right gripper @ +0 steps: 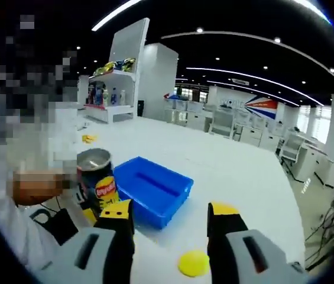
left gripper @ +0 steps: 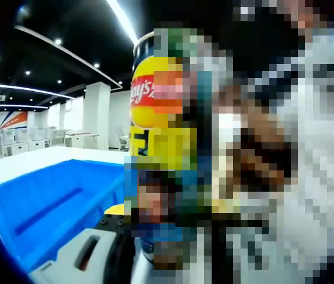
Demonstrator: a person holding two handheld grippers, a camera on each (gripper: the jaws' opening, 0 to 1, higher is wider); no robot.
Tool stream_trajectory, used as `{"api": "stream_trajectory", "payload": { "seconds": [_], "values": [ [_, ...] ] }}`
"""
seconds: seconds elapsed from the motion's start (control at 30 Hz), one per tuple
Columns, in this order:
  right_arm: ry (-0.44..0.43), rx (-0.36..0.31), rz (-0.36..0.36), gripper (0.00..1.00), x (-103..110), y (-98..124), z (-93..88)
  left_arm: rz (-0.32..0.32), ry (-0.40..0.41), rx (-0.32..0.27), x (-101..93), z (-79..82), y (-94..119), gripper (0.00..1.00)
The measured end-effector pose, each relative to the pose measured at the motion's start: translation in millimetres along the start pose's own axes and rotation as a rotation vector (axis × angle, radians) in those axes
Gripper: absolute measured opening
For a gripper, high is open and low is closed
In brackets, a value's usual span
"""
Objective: Open the lid of the chip container on the table, take out the chips, place them into the box in front of the container, and close the lid
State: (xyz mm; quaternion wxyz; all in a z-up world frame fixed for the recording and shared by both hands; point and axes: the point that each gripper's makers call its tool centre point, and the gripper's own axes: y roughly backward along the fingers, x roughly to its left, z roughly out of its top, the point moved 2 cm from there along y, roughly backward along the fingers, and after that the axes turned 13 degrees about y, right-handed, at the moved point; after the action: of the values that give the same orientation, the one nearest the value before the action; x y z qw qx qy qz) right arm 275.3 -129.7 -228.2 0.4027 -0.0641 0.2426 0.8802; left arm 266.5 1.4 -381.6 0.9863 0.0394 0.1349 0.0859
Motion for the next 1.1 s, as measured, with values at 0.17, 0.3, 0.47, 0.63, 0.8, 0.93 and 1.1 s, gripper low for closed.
{"api": "stream_trajectory", "payload": {
  "seconds": [0.17,0.3,0.47,0.63,0.8,0.93,1.1],
  "values": [
    [-0.045,0.031,0.148,0.45,26,-4,26.1,0.0,-0.001,0.001,0.0,-0.1,0,0.47],
    [-0.039,0.084,0.229,0.41,44,-12,41.2,0.0,-0.004,0.004,-0.4,-0.2,0,0.47],
    [0.054,0.153,0.316,0.35,75,-24,60.4,0.0,-0.005,0.01,-0.7,-0.2,0,0.47],
    [0.143,0.203,0.364,0.32,98,-34,70.5,0.004,-0.006,0.007,-0.8,-0.5,0,0.47],
    [0.178,0.225,0.418,0.26,116,-44,77.7,0.003,-0.01,0.005,-0.8,-0.7,1,0.47],
    [0.22,0.227,0.422,0.25,120,-51,82.6,0.001,-0.009,-0.003,-0.6,-1.0,1,0.47],
    [0.27,0.283,0.43,0.2,124,-61,80.0,-0.002,-0.014,-0.001,-0.8,-1.0,1,0.47]
  ]
}}
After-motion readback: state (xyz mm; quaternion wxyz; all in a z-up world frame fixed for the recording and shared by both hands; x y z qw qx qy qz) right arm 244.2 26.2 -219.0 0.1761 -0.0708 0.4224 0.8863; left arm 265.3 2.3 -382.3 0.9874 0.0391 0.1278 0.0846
